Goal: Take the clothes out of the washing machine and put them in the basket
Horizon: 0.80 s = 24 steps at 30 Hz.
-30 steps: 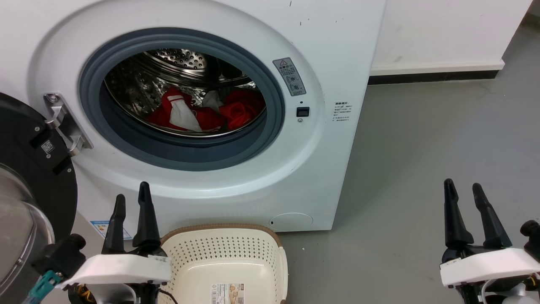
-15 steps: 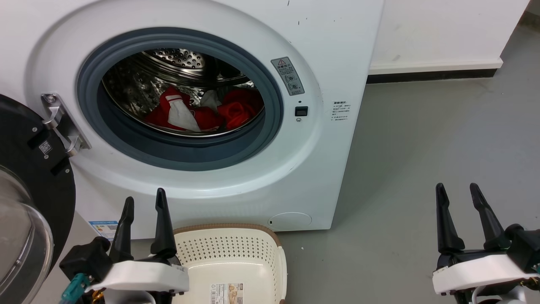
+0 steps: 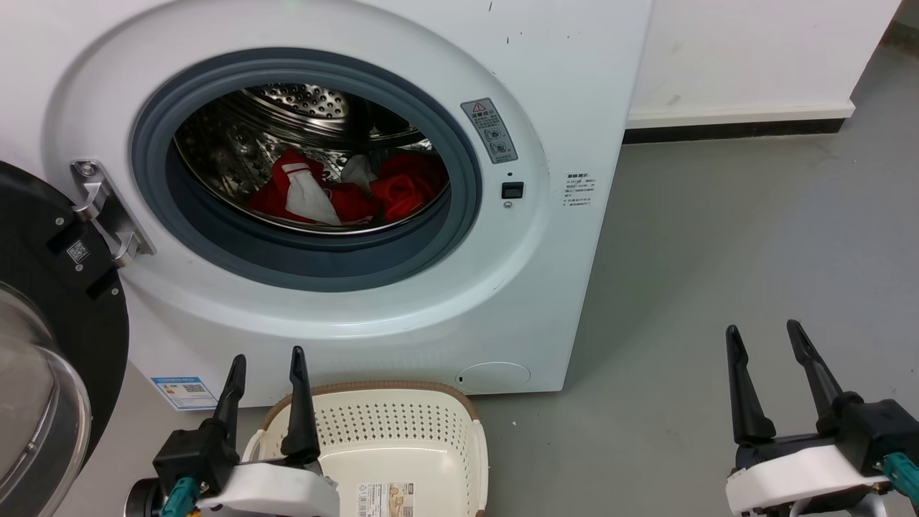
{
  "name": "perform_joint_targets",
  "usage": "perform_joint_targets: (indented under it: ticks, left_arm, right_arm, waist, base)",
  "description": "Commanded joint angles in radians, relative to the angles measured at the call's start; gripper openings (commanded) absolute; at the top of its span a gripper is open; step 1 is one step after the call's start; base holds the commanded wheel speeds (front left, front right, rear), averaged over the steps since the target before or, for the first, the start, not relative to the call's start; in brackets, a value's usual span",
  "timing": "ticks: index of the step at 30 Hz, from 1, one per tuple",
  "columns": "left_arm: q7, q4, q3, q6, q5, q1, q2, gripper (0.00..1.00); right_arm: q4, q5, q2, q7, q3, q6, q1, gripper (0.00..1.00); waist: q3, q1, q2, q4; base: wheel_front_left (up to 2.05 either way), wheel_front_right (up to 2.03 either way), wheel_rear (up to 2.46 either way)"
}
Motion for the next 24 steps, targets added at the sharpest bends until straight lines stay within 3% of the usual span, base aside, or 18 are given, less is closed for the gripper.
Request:
perform_joint_targets:
  ticks: [1,8,12,14,20,24]
  left_arm:
    - [-0.009,-0.011,-0.005,0.011,0.026,0.004,0.009,1.0]
    - [-0.023,-0.006,-0.051,0.047,0.105,0.014,0.036,1.0]
    - [-0.031,0.021,-0.067,0.11,0.153,0.022,0.052,1.0]
    - [-0.036,0.023,-0.082,0.121,0.164,0.016,0.063,1.0]
    - [-0.047,0.013,-0.075,0.125,0.14,0.028,0.057,1.0]
    - [-0.055,-0.014,-0.05,0.07,0.126,0.04,0.039,1.0]
  right_arm:
    - [-0.01,-0.028,0.0,-0.01,0.004,0.0,0.003,1.0]
    - [-0.011,-0.093,0.0,-0.026,0.004,0.0,0.012,1.0]
    - [-0.01,-0.129,0.0,-0.033,0.006,0.0,0.015,1.0]
    - [-0.013,-0.147,0.0,-0.037,0.006,0.0,0.017,1.0]
    - [-0.016,-0.166,0.0,-0.048,0.002,0.0,0.023,1.0]
    - [-0.012,-0.17,0.0,-0.055,-0.001,0.0,0.028,1.0]
  waist:
    - [0.0,0.0,0.0,0.0]
    - [-0.001,0.0,0.0,-0.001]
    - [-0.003,0.0,0.0,-0.003]
    - [-0.003,0.0,0.0,-0.004]
    - [-0.005,0.0,0.0,-0.003]
    - [-0.007,0.0,0.0,-0.003]
  base:
    - [0.0,0.0,0.0]
    - [0.0,0.0,0.0]
    - [0.0,0.0,0.0]
    - [0.0,0.0,0.0]
    - [0.0,0.0,0.0]
    - [0.0,0.0,0.0]
